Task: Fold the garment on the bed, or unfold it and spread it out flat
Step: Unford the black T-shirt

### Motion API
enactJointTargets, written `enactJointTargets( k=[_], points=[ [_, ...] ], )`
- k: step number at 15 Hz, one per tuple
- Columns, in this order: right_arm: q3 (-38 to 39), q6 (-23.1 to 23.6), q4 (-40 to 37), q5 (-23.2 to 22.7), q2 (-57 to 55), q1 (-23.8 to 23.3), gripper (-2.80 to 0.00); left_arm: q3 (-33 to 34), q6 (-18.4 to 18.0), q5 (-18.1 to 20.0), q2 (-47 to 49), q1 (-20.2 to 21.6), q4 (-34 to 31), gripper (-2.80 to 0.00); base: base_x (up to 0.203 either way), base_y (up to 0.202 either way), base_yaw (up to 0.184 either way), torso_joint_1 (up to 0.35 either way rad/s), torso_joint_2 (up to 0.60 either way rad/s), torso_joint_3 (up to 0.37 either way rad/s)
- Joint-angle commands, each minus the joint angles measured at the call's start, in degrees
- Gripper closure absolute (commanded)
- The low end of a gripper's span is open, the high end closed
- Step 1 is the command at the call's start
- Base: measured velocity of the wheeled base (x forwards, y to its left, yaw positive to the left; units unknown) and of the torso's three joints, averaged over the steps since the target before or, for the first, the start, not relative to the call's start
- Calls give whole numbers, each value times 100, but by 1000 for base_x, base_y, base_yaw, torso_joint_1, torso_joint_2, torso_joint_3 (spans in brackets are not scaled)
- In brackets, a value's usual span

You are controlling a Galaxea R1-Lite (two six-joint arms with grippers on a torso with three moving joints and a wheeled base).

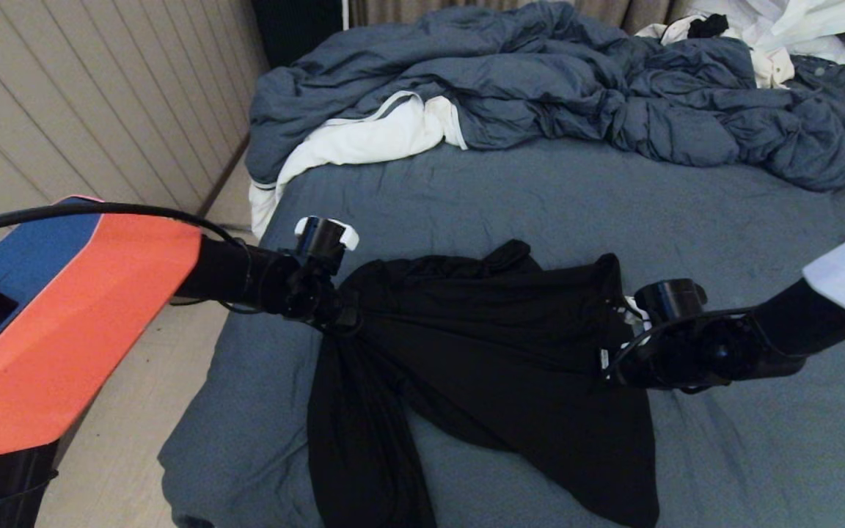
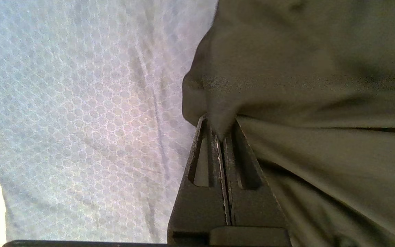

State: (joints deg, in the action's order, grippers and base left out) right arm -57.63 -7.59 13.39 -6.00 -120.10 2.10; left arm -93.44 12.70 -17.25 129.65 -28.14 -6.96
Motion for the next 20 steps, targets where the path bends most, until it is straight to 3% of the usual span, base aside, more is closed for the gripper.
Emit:
enactJointTargets(
  k=[1,9,14,15,20],
  points=[
    [69,-1,-21,2,49,15,0,-5,31,-6,183,-8,-7,0,0,0,0,0,0,0],
    [2042,281,-44,-38,1737,-21,0,28,74,-6,289,-10,2,0,0,0,0,0,0,0],
    [3208,598,-11,-2,1944,-42,0,36,83,-6,306,-25,2,0,0,0,0,0,0,0],
    [3343,694,8,1,1927,-120,-280,36,83,-6,306,-25,2,0,0,0,0,0,0,0],
    [3383,893,137,11,1393,-186,-280,54,83,-6,333,-25,2,0,0,0,0,0,0,0]
  ],
)
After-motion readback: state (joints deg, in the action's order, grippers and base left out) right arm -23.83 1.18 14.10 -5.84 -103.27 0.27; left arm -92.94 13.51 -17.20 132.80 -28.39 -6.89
